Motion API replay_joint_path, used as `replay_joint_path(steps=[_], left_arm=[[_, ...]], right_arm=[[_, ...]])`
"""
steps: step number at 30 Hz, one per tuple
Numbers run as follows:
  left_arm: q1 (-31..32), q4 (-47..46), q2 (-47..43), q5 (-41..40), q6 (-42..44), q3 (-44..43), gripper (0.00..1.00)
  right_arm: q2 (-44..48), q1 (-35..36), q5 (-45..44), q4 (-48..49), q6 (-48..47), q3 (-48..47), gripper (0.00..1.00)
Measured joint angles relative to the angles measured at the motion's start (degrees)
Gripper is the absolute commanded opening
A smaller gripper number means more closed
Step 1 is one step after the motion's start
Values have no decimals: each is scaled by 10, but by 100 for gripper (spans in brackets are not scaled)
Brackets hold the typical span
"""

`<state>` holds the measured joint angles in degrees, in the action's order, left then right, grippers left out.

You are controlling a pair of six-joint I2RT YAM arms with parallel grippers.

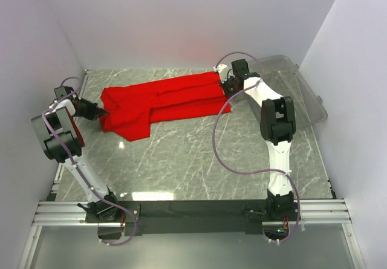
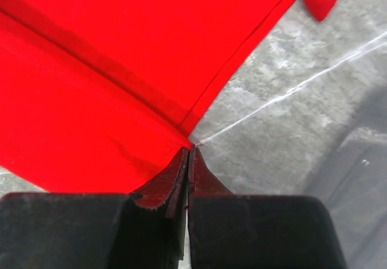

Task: Fold and stack the t-shirts
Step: Fold the tshirt

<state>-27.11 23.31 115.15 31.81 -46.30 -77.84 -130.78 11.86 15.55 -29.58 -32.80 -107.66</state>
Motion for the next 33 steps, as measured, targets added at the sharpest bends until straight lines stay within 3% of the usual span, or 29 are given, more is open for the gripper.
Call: replay_joint_path(steps=[21,26,29,33], left_arm=[[6,0,15,-2,-5,-26,1],[8,0,19,-2,-5,-31,2],[8,0,19,-3,-4,-31,11],[8,0,19,-5,1,-35,35]], right_arm=[[-20,7,-17,2,15,-35,7],[-23,8,-24,3,20,-37,19],[-24,8,-28,4,20,-37,27],[-24,8,-33,6,24,-37,37]])
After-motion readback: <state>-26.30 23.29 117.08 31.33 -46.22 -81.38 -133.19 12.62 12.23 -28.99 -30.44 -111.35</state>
